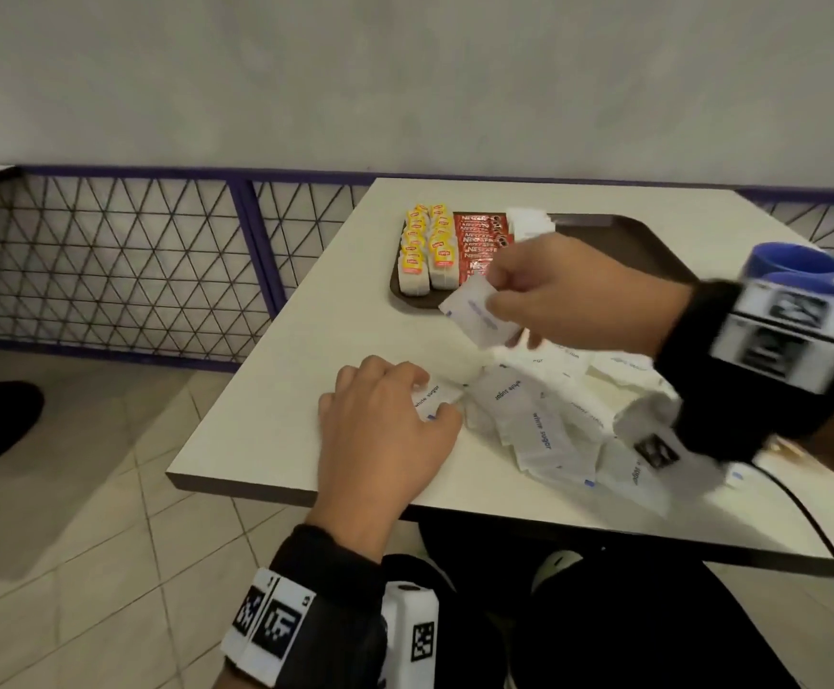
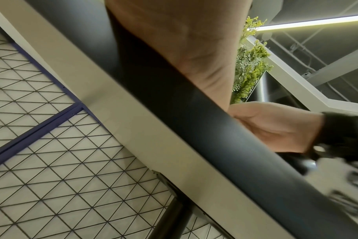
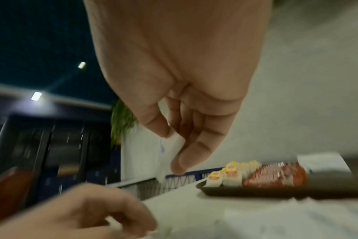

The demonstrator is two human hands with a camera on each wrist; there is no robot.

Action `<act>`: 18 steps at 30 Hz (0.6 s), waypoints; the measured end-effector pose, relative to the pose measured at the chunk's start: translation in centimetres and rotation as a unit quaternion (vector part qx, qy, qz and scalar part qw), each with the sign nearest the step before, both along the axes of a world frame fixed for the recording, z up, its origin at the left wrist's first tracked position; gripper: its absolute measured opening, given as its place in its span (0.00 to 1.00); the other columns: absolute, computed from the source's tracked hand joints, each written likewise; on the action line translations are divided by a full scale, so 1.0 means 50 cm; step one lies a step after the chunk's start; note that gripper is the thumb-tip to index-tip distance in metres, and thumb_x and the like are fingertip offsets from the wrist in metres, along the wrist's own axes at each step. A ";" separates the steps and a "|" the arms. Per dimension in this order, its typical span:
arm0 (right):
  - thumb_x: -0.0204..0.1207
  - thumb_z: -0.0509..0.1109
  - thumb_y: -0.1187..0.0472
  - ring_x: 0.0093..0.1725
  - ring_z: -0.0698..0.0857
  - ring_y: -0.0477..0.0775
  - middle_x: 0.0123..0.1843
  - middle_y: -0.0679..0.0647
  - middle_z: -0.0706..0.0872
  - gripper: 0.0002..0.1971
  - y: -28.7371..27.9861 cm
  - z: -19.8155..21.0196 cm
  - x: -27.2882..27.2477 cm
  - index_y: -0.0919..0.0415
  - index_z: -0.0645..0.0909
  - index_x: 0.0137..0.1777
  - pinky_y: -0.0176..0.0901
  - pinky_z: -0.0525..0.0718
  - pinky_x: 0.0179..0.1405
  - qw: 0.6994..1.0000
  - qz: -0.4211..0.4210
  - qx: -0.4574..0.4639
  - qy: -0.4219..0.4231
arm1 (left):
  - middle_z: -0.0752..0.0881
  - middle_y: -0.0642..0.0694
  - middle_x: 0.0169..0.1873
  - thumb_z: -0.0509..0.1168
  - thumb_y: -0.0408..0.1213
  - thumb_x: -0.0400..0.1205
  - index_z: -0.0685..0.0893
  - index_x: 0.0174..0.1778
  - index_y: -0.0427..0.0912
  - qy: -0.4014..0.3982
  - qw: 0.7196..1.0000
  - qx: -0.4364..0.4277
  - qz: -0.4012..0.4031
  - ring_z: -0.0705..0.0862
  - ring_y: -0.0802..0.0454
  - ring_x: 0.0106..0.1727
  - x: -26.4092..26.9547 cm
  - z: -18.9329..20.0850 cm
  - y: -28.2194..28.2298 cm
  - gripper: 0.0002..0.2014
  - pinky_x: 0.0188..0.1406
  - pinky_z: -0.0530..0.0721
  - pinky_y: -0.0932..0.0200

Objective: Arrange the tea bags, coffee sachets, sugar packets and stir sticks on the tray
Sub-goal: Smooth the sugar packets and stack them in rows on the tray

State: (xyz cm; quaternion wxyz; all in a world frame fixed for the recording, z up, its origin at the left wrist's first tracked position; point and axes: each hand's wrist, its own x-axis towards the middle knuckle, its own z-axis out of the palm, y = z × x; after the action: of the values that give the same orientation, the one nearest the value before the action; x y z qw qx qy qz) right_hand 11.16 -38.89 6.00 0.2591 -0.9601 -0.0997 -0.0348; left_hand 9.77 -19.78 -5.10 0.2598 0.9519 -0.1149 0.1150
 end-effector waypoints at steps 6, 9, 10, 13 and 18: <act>0.83 0.71 0.64 0.29 0.86 0.49 0.35 0.55 0.90 0.06 -0.063 -0.111 -0.179 0.52 0.86 0.52 0.39 0.83 0.29 0.971 -0.051 0.234 0.006 | 0.84 0.53 0.41 0.63 0.43 0.86 0.89 0.50 0.47 -0.098 0.993 -0.063 -0.005 0.81 0.53 0.43 -0.009 -0.010 0.001 0.09 0.47 0.84 0.48; 0.84 0.70 0.69 0.25 0.81 0.52 0.33 0.55 0.84 0.12 -0.066 -0.177 -0.211 0.48 0.80 0.56 0.36 0.79 0.24 0.929 -0.090 0.354 -0.051 | 0.85 0.55 0.43 0.66 0.40 0.86 0.89 0.52 0.47 -0.148 0.981 -0.122 -0.008 0.80 0.58 0.39 -0.013 -0.008 0.004 0.07 0.43 0.80 0.62; 0.84 0.68 0.70 0.25 0.79 0.52 0.34 0.56 0.82 0.12 -0.066 -0.189 -0.216 0.50 0.78 0.55 0.36 0.78 0.23 0.914 -0.100 0.387 -0.065 | 0.85 0.55 0.44 0.66 0.40 0.86 0.89 0.53 0.47 -0.156 0.976 -0.149 -0.010 0.79 0.60 0.40 -0.014 -0.005 0.003 0.06 0.43 0.77 0.68; 0.84 0.66 0.72 0.25 0.77 0.51 0.35 0.51 0.81 0.10 -0.066 -0.199 -0.220 0.57 0.80 0.46 0.34 0.76 0.21 0.902 -0.096 0.412 -0.093 | 0.85 0.54 0.49 0.68 0.38 0.86 0.89 0.54 0.47 -0.176 0.955 -0.236 -0.045 0.81 0.61 0.47 -0.027 0.009 -0.016 0.05 0.45 0.78 0.72; 0.84 0.64 0.73 0.22 0.78 0.54 0.28 0.51 0.81 0.18 -0.073 -0.195 -0.215 0.58 0.86 0.36 0.34 0.72 0.18 0.835 -0.113 0.537 -0.039 | 0.81 0.48 0.51 0.70 0.35 0.85 0.92 0.58 0.44 -0.199 0.930 -0.212 -0.227 0.82 0.53 0.54 -0.069 0.013 -0.098 0.08 0.51 0.81 0.58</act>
State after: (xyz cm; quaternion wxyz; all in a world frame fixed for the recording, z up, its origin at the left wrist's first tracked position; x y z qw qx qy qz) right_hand 0.41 -42.52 -3.77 0.7241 -0.6726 0.0333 -0.1491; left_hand 6.30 -24.67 -4.44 0.4464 0.7807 -0.3499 0.2623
